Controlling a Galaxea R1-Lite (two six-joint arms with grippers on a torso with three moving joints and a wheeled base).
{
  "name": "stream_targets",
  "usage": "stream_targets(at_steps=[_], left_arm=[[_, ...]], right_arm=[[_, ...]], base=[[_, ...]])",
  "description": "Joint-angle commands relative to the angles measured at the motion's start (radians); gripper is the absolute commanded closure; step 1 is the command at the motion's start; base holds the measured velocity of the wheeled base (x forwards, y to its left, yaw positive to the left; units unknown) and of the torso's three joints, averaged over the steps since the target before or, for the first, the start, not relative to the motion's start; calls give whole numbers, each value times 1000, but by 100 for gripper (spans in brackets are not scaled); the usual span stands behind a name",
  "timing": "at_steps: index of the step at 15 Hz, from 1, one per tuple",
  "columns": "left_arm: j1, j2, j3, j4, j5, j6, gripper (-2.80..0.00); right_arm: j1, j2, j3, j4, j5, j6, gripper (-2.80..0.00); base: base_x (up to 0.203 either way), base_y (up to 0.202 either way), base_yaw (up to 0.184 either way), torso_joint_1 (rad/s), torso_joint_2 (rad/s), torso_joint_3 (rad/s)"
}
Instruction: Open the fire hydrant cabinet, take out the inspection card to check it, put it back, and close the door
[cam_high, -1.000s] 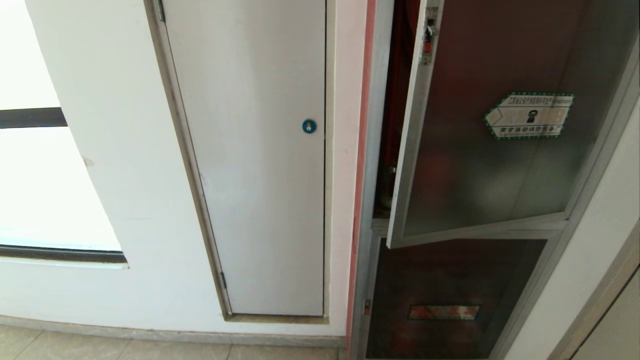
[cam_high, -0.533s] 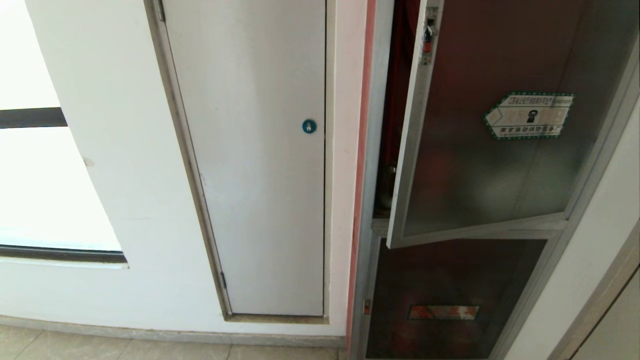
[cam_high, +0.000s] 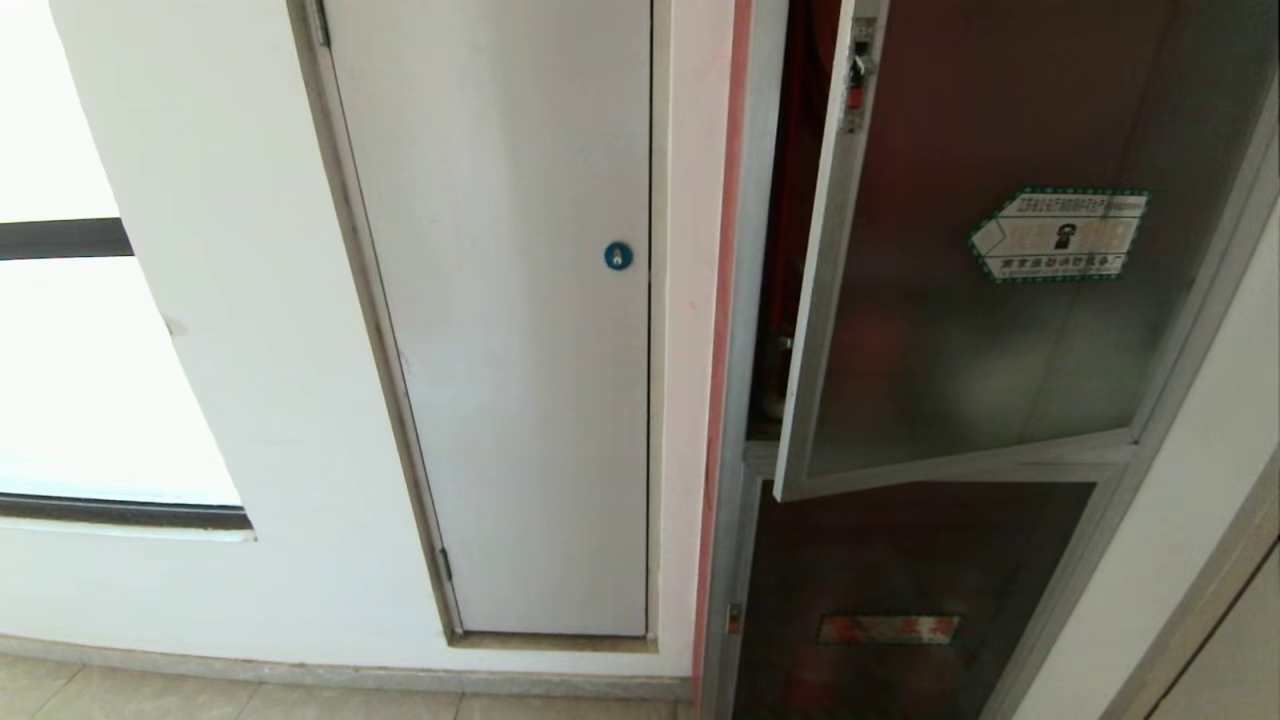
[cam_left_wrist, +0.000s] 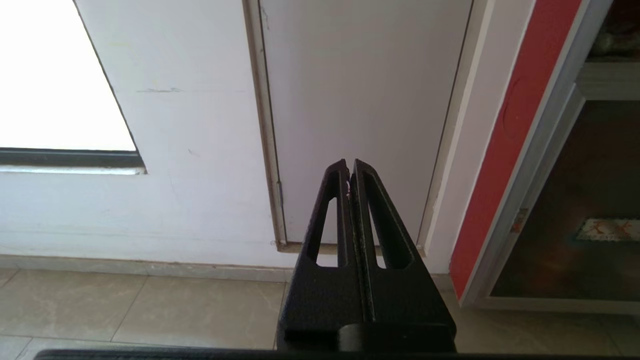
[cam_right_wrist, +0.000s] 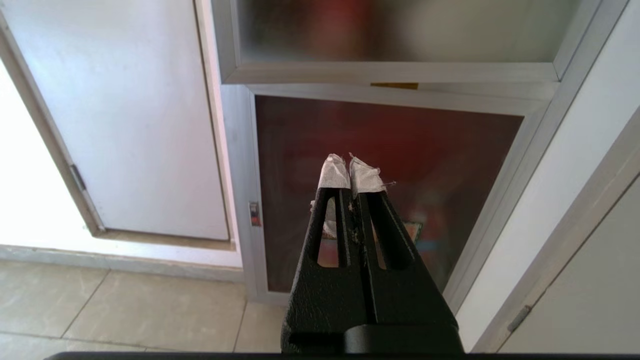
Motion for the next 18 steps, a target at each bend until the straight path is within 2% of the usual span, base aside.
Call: stream_targets(at_steps=[1,18], left_arm=[[0,1,0,0,0,0,0],[0,0,0,0,0,1,0]], right_arm=[[-1,1,2,1,0,0,0],[-1,1,2,1,0,0,0]], base=[[170,0,4,-2,-11,-1],[196,0,0,4,2,2]])
